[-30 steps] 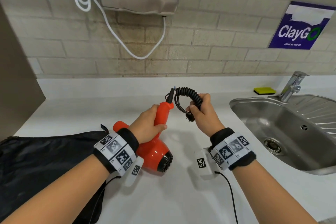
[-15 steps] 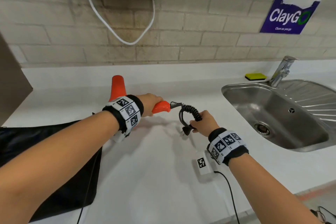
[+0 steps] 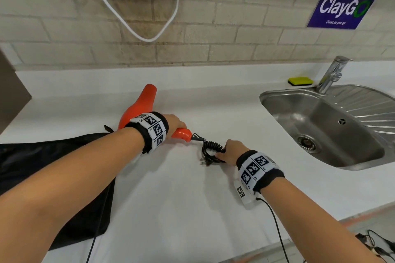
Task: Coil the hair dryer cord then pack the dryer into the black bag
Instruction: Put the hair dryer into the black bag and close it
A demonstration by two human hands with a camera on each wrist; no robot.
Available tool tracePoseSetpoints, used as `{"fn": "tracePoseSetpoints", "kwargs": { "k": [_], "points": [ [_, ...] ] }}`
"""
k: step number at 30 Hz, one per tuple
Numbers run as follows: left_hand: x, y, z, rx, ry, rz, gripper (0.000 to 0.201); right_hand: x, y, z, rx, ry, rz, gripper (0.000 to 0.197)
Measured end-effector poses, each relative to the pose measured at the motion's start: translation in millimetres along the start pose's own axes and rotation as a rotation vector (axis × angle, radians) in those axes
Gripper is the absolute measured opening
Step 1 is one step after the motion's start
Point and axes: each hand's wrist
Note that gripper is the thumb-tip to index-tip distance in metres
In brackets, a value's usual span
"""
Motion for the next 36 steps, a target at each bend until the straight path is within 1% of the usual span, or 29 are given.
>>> {"fn": "tracePoseSetpoints", "kwargs": {
  "k": [2,7,10,12,15,19,22,25,27,29,31,34,36],
  "points": [
    [-1.3,2.7,-1.6,0.025,0.027,0.007,0.046,-1.0,-0.3,-1.8,-0.072,0.02,-0.005,0.044],
    [-4.1,3.4,-4.6,0.029,0.068,0.011,0.037,-2.8,0.0,-1.6,-0.112,0.019,0.011,0.046],
    [-2.7,7.5,-2.1,0.062,0.077,0.024,0.037,-3.1,1.5,-1.1,-0.172,0.006,0.039,0.047],
    [-0.8,8.8,-1.6,0.083,0.109,0.026,0.038,-3.6,3.8,-0.4,-0.199,-0.012,0.053,0.047],
    [2.2,7.4,-6.2,0.047,0.161,0.051,0.042,-5.2,6.5,2.6,-0.213,-0.027,0.08,0.046],
    [7.7,13.2,-15.3,0.083,0.219,0.117,0.05,-5.5,9.4,3.6,-0.201,-0.044,0.106,0.043],
    [13.8,15.1,-16.4,0.198,0.239,0.122,0.057,-4.7,9.8,9.3,-0.186,-0.039,0.131,0.041],
    [24.7,15.6,-19.9,0.288,0.295,0.108,0.053,2.8,5.1,15.4,-0.111,0.013,0.127,0.043],
    [35.0,13.9,-23.2,0.356,0.308,0.092,0.046,11.8,-2.4,17.2,-0.021,0.087,0.133,0.044],
    [52.7,4.2,-28.7,0.405,0.282,0.109,0.038,19.8,-20.9,17.4,0.009,0.151,0.209,0.042],
    [71.6,-6.8,-32.0,0.4,0.249,0.179,0.029,29.5,-40.8,17.6,-0.049,0.161,0.312,0.039],
    [104.9,-44.8,-43.4,0.326,0.167,0.349,0.031,38.5,-84.8,8.7,-0.126,0.122,0.515,0.035],
    [121.3,-79.4,-51.9,0.321,0.118,0.445,0.035,40.2,-117.2,0.2,-0.124,0.066,0.647,0.032]
  ]
}}
Point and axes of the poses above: each hand's wrist, its own x-axis away from the middle knuckle, its own z-axis out of the back of the hand, y = z × x, and after that the axes turned 3 degrees about x, right-handed
